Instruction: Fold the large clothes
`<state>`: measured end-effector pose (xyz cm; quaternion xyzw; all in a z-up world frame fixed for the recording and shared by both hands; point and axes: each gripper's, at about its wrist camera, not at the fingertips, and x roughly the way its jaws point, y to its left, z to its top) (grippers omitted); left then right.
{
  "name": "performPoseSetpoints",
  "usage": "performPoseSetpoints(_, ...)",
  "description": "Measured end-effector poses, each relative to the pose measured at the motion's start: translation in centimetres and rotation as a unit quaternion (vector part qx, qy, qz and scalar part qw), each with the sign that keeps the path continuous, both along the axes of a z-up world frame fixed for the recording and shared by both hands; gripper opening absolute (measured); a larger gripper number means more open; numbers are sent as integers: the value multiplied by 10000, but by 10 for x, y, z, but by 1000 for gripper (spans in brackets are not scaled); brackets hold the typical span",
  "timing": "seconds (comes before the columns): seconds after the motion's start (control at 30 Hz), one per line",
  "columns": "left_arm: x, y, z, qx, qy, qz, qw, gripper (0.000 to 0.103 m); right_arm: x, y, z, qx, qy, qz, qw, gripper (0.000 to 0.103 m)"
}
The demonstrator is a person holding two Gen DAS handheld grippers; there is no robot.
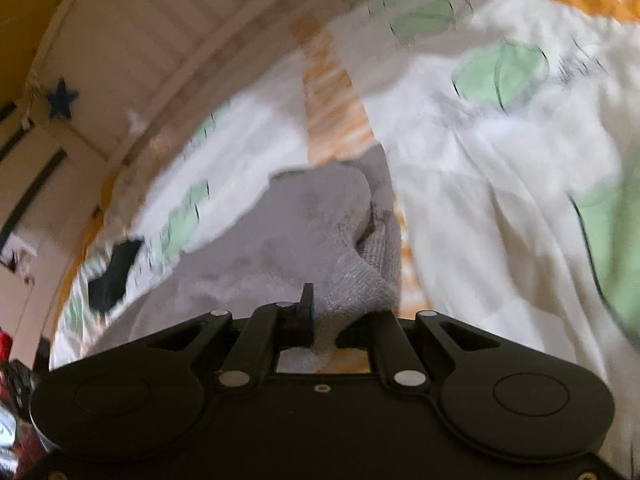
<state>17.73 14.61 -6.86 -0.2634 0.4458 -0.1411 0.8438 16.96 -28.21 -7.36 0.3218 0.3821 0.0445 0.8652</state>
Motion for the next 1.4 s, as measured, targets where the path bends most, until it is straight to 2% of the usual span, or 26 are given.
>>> performPoseSetpoints(0.03, -3, -1, -7, 128, 98, 13, 9999, 9, -6, 2, -4, 147, 173, 66, 9997, 13)
performPoseSetpoints(0.13, -2, -3, -34, 512, 427, 87, 9977, 24, -8, 8, -22, -121, 652, 245, 9975, 15)
performPoseSetpoints(0.23, -3, 0, -39, 509, 267, 141, 9982, 25, -5, 7, -43, -212, 959, 205, 9950, 15)
performPoseSetpoints(0.27, -3, 0, -36, 590, 230, 186, 9978, 28, -6, 4, -43, -149, 937, 155, 9954, 16)
performPoseSetpoints(0.33, -9, -3, -23, 853, 19, 342, 9958, 29, -9, 0, -38, -129, 867, 83, 9961, 38)
performPoseSetpoints(0.37, -15, -4, -17, 979, -98, 402, 9943, 29, -11, -1, -34, -178, 833, 54, 9964, 43)
performPoseSetpoints(0.43, -24, -7, 1, 1162, -430, 489, 9911, 29, -19, -5, -26, -165, 706, 2, 9974, 60)
performPoseSetpoints(0.53, -39, -20, 30, 1365, -1009, 472, 9844, 32, -31, -5, -7, -367, 370, -39, 9986, 64)
performPoseSetpoints(0.57, -40, -26, 37, 1431, -1166, 411, 9820, 36, -33, -3, 0, -488, 249, -29, 9985, 65)
performPoseSetpoints(0.67, -33, -57, 51, 1573, -1489, 85, 9762, 48, -31, 6, 16, -839, -131, 50, 9964, 72)
performPoseSetpoints(0.7, -29, -68, 51, 1588, -1555, -24, 9750, 49, -29, 9, 20, -956, -227, 81, 9951, 74)
performPoseSetpoints(0.77, -17, -92, 47, 1583, -1549, -190, 9750, 52, -23, 13, 23, -1103, -366, 125, 9931, 75)
performPoseSetpoints(0.87, 0, -122, 35, 1536, -1470, -395, 9763, 55, -17, 14, 20, -1046, -384, 142, 9937, 77)
performPoseSetpoints(1.0, 20, -158, 18, 1745, -1422, -563, 9727, 56, -12, 16, 12, -1074, -325, 164, 9936, 79)
performPoseSetpoints(1.13, 31, -175, 3, 1910, -1301, -682, 9705, 56, -11, 11, 11, -1063, -310, 183, 9937, 83)
performPoseSetpoints(1.23, 46, -188, -19, 2333, -964, -888, 9635, 57, -8, 9, 9, -1078, -278, 181, 9936, 83)
performPoseSetpoints(1.3, 47, -190, -29, 2498, -1040, -965, 9578, 62, -6, 8, 8, -1043, -240, 211, 9940, 83)
performPoseSetpoints(1.37, 44, -189, -31, 2498, -1069, -945, 9577, 63, -3, 7, 6, -1004, -189, 272, 9944, 85)
performPoseSetpoints(1.4, 43, -189, -31, 2483, -1063, -941, 9582, 63, 0, 6, 5, -967, -158, 330, 9946, 89)
